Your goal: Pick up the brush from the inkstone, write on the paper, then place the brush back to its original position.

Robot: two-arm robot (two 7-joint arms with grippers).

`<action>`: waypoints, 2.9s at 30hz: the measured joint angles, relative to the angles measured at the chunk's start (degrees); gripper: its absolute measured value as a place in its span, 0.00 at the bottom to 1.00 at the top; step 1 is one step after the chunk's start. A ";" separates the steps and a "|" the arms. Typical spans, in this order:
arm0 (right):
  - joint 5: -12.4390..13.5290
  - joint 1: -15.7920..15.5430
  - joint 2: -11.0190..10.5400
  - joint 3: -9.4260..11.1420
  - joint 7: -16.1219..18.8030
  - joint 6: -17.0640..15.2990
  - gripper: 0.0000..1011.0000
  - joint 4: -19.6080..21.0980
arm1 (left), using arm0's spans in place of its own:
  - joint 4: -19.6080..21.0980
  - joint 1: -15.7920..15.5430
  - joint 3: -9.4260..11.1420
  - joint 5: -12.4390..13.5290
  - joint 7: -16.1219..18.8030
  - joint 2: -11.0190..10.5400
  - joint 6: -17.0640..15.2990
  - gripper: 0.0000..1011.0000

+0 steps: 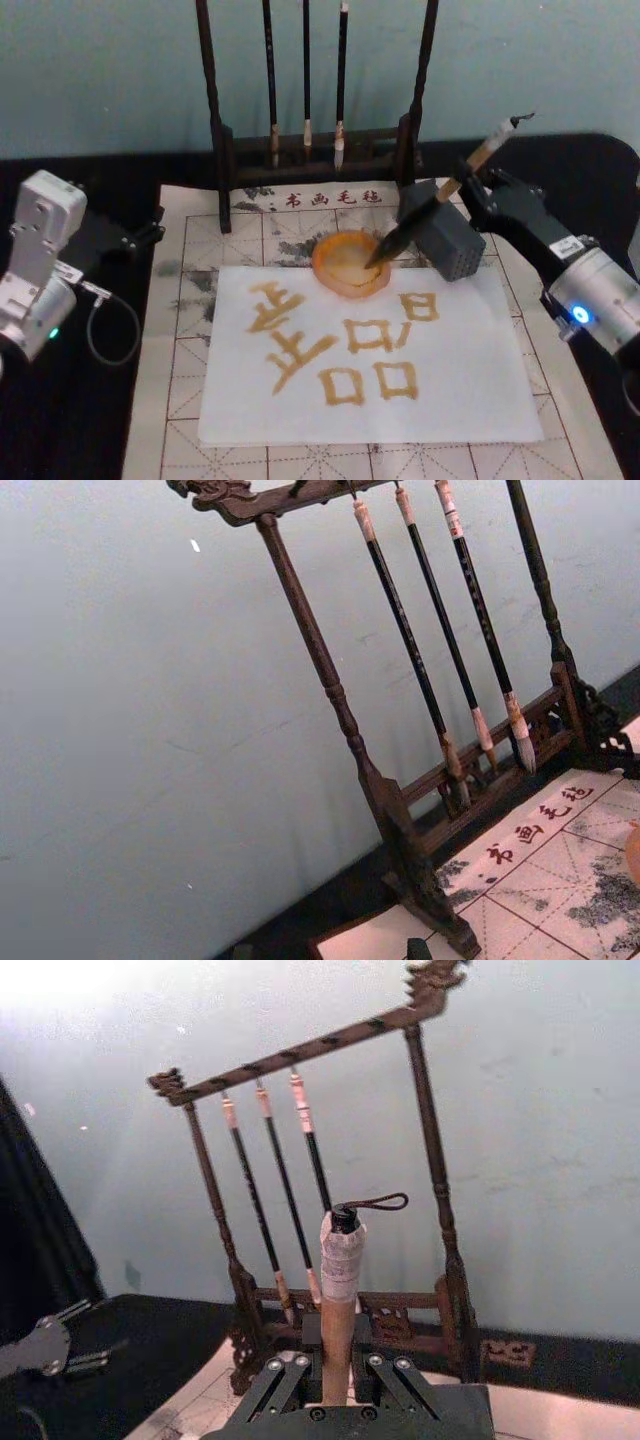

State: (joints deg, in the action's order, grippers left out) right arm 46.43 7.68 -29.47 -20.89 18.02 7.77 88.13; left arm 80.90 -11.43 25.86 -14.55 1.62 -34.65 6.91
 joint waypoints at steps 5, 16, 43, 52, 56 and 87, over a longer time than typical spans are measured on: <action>-2.81 -1.35 -0.25 0.22 2.29 3.68 0.18 0.09 | 0.00 0.00 0.00 0.00 0.00 0.00 0.00 0.99; -7.08 -2.52 0.55 0.50 4.06 6.94 0.18 -0.69 | 0.00 0.00 0.00 0.00 0.00 0.00 0.00 0.99; -8.69 -7.24 0.52 5.27 6.57 6.57 0.18 3.43 | 0.00 0.00 0.00 0.00 0.00 0.00 0.00 0.99; -7.28 -8.96 -0.93 7.93 5.37 0.21 0.18 7.84 | 0.00 0.00 0.00 0.00 0.00 0.00 0.00 0.99; -6.81 -10.24 -1.93 9.26 5.41 -1.62 0.18 9.95 | 0.00 0.00 0.00 0.00 0.00 0.00 0.00 0.99; -11.59 -20.05 -4.37 13.70 7.93 -0.45 0.18 16.39 | 0.00 0.00 0.00 0.00 0.00 0.00 0.00 0.99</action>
State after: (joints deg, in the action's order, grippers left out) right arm 34.84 -12.37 -33.84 -7.18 25.96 7.32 104.52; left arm 80.90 -11.43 25.87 -14.55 1.62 -34.65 6.91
